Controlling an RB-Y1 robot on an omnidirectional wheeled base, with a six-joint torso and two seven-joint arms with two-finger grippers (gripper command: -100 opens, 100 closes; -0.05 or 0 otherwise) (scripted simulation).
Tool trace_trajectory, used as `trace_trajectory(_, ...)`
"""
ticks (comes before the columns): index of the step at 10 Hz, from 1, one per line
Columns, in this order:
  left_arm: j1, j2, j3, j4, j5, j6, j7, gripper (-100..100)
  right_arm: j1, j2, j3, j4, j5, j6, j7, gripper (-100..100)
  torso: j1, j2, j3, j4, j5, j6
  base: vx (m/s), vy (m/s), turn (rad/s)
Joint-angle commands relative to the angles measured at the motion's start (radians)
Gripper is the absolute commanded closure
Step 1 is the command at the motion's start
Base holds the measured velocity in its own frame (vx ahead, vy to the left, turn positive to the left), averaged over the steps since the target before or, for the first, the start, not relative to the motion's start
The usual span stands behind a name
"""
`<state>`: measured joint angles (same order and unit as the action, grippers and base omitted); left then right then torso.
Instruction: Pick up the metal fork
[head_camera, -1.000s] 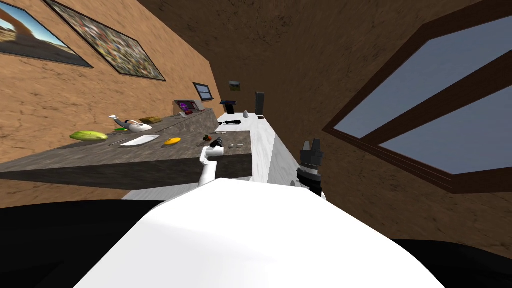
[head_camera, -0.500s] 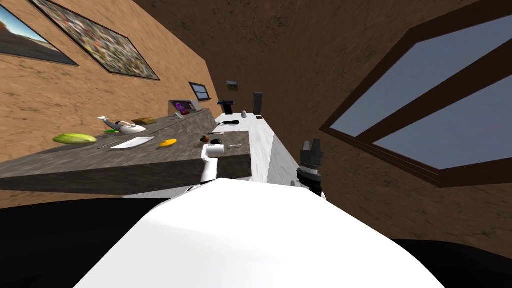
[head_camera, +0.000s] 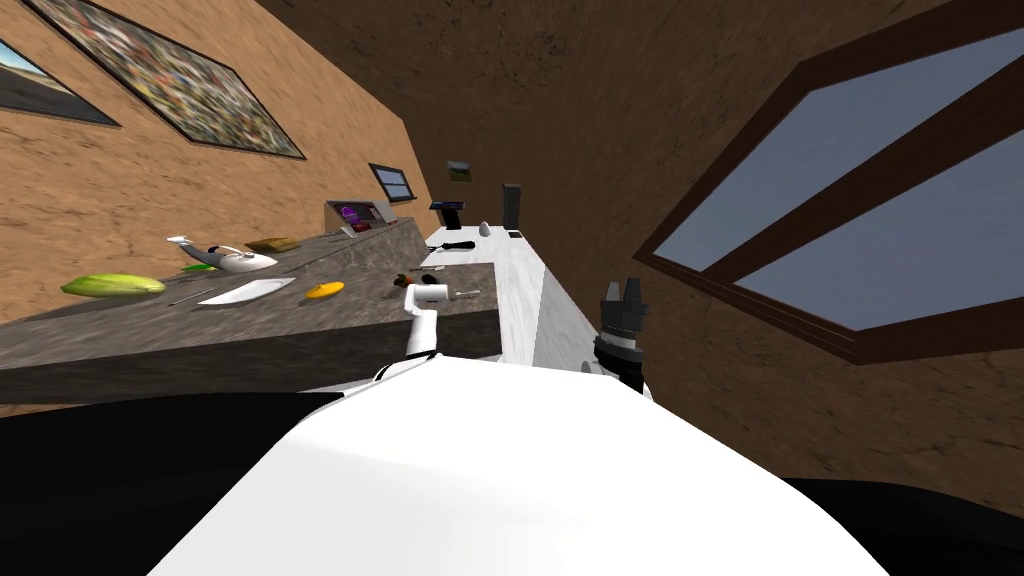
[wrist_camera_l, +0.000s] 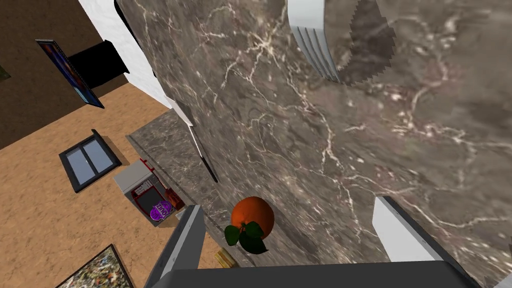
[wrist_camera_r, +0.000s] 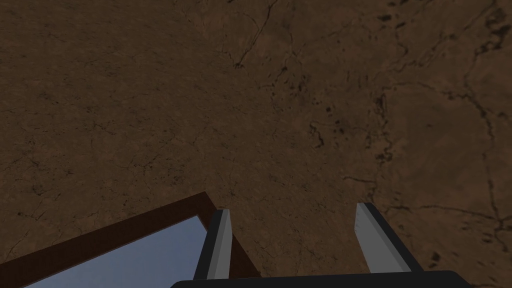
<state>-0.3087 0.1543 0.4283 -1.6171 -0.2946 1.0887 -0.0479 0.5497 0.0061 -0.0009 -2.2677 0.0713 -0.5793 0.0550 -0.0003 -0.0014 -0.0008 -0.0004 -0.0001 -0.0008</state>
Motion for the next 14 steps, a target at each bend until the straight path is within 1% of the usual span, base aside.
trace_trajectory(1,-0.006,-0.001,0.004,0.004,-0.003,0.028,-0.003,-100,0.000,0.000,0.000,0.000,0.000,0.000,0.000,0,0.000,0.000,0.000,0.000,0.000,0.000,0.010,0.000,0.004)
trace_trajectory(2,-0.046,-0.004,0.033,0.039,-0.020,0.068,-0.018,-100,0.000,0.000,0.000,0.000,0.000,0.000,0.000,0,0.000,0.001,0.000,0.000,0.000,0.000,0.019,-0.005,-0.086)
trace_trajectory(3,-0.046,-0.004,0.033,0.039,-0.020,0.090,-0.018,-100,0.000,0.000,0.000,0.000,0.000,0.000,0.000,0,0.000,0.000,0.000,0.000,0.000,0.000,0.019,-0.001,-0.054)
trace_trajectory(4,-0.085,-0.007,0.061,0.073,-0.037,0.122,-0.034,-100,0.000,0.000,0.000,0.000,0.000,0.000,0.000,0,0.000,0.000,0.000,0.000,0.000,0.000,0.026,-0.002,-0.099)
trace_trajectory(5,-0.085,-0.007,0.061,0.073,-0.037,0.149,-0.034,-100,0.000,0.000,0.000,0.000,0.000,0.000,0.000,0,0.000,0.000,0.000,0.000,0.000,0.000,0.027,0.000,-0.044)
trace_trajectory(6,-0.122,-0.010,0.090,0.107,-0.054,0.177,-0.050,-100,0.000,0.000,0.000,0.000,0.000,0.000,0.000,0,0.000,0.000,0.000,0.000,0.000,0.000,0.035,0.000,-0.075)
trace_trajectory(7,-0.122,-0.010,0.090,0.107,-0.054,0.206,-0.050,-100,0.000,0.000,0.000,0.000,0.000,0.000,0.000,0,0.000,-0.001,-0.001,0.000,0.000,0.000,0.030,-0.001,-0.052)
trace_trajectory(8,-0.157,-0.013,0.118,0.139,-0.070,0.235,-0.066,-100,0.000,0.000,0.000,0.000,0.000,0.000,0.000,0,0.000,-0.001,0.000,0.000,0.000,0.000,0.028,0.001,-0.079)
trace_trajectory(9,-0.157,-0.013,0.118,0.139,-0.070,0.260,-0.066,-100,0.000,0.000,0.000,0.000,0.000,0.000,0.000,0,0.000,-0.001,0.000,0.000,0.000,0.000,0.025,0.002,-0.044)
trace_trajectory(10,-0.190,-0.015,0.146,0.170,-0.086,0.290,-0.082,-100,0.000,0.000,0.000,0.000,0.000,0.000,0.000,0,0.000,0.000,0.000,0.000,0.000,0.000,0.035,-0.002,-0.092)
trace_trajectory(11,-0.190,-0.015,0.146,0.170,-0.086,0.310,-0.082,-100,0.000,0.000,0.000,0.000,0.000,0.000,0.000,0,0.000,-0.001,-0.001,0.000,0.000,0.000,0.032,-0.001,-0.036)
trace_trajectory(12,-0.221,-0.017,0.172,0.200,-0.101,0.340,-0.096,-100,0.000,0.000,0.000,0.000,0.000,0.000,0.000,0,0.000,-0.001,0.000,0.000,0.000,0.000,0.036,-0.003,-0.060)
trace_trajectory(13,-0.221,-0.017,0.172,0.200,-0.101,0.357,-0.096,-100,0.000,0.000,0.000,0.000,0.000,0.000,0.000,0,0.000,-0.001,-0.001,0.000,0.000,0.000,0.029,0.001,-0.045)
trace_trajectory(14,-0.249,-0.019,0.198,0.227,-0.115,0.395,-0.111,-100,0.000,0.000,0.000,0.000,0.000,0.000,0.000,0,0.000,-0.001,0.000,0.000,0.000,0.000,0.035,0.002,-0.075)
